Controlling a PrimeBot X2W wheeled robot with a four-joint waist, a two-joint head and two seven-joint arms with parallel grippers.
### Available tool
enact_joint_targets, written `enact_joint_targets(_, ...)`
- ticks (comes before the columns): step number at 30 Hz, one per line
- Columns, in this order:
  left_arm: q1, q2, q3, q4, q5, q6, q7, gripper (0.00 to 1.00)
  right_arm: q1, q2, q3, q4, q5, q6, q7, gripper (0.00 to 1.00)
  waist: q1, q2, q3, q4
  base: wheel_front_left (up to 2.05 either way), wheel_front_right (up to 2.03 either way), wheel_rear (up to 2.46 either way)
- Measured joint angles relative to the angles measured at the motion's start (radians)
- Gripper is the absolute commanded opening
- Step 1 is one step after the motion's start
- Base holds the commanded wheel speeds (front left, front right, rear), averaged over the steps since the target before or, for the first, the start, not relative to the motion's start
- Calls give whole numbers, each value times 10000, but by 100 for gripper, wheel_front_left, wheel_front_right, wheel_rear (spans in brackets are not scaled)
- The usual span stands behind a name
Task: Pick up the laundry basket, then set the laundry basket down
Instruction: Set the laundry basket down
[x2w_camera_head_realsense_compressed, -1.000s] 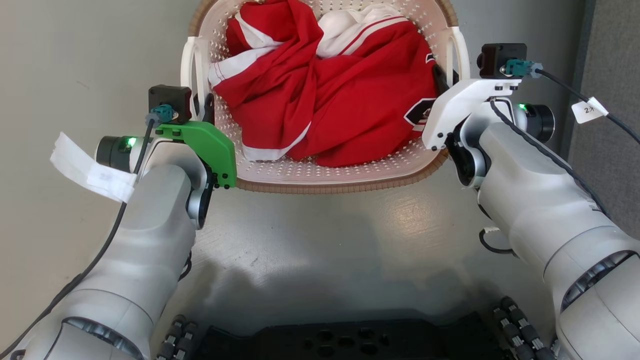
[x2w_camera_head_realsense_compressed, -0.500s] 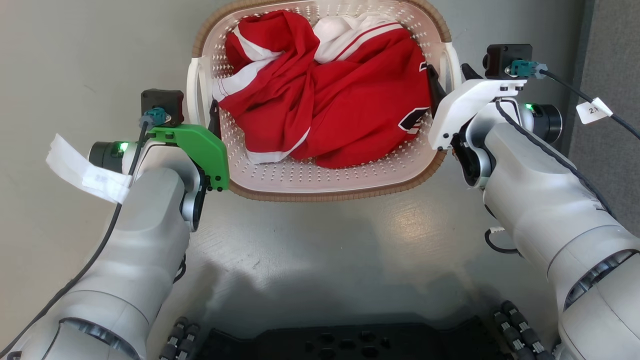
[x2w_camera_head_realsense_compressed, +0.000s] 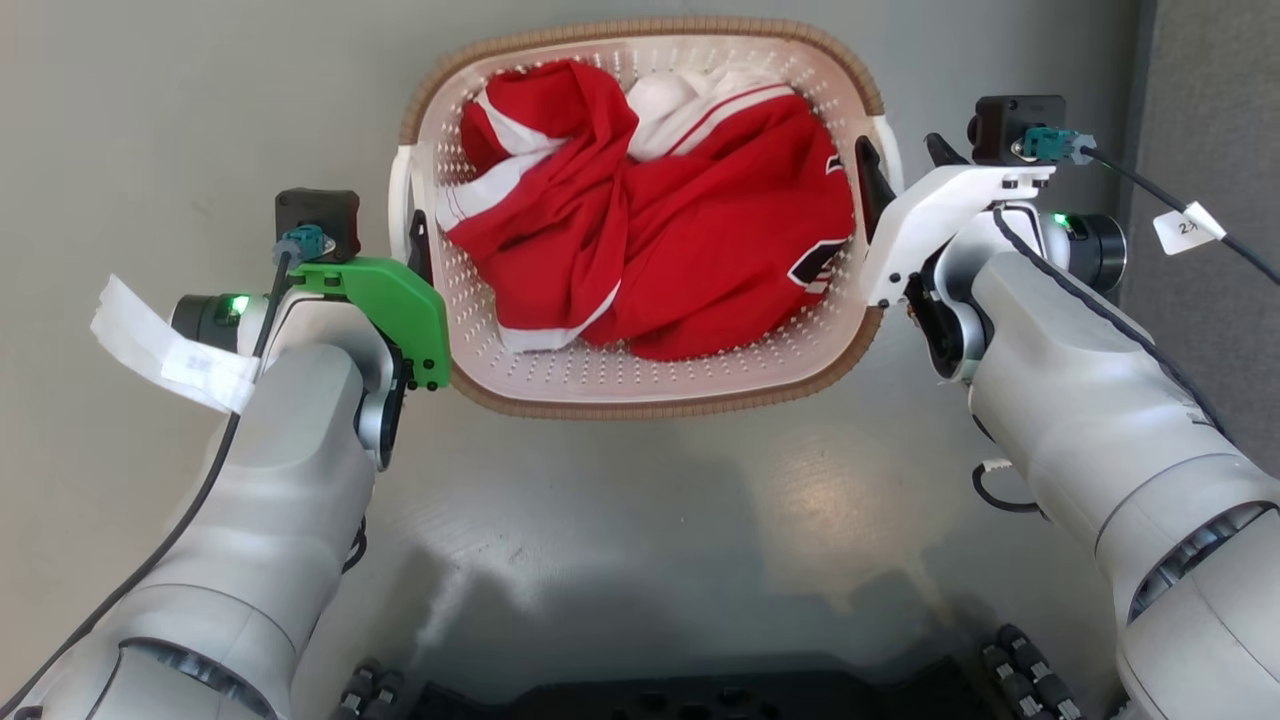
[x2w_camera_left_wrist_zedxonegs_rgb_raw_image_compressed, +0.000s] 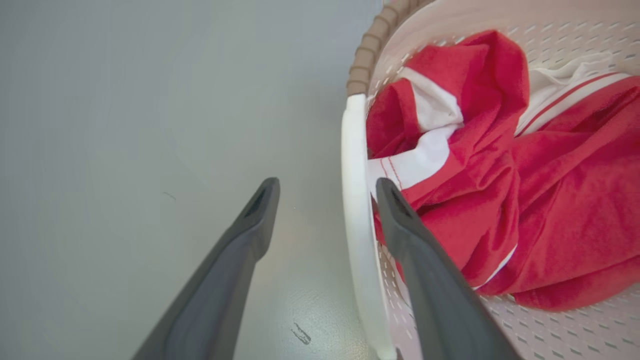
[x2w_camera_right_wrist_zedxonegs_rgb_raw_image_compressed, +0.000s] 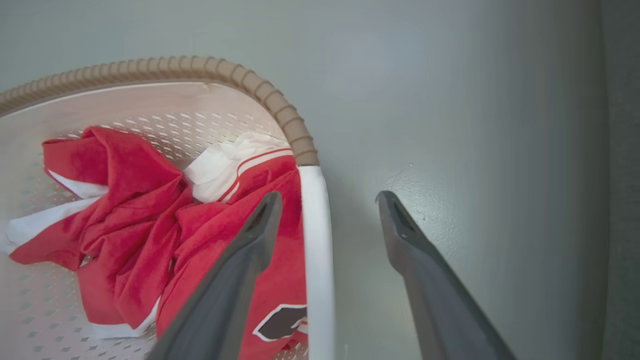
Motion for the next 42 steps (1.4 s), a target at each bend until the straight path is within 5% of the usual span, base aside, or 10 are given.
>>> enact_joint_targets(17, 496, 2, 180, -102, -52, 10, -90, 100, 298, -2, -161, -94, 81, 178, -123, 100, 0, 0, -1601, -38, 0, 0, 0)
enact_joint_targets(42, 2718, 1049, 2489, -4529, 1593, 272, -119, 100, 2164, -677, -2077, -3852, -2021, -100, -176, 100, -1, 0, -4579, -15, 0, 0, 0)
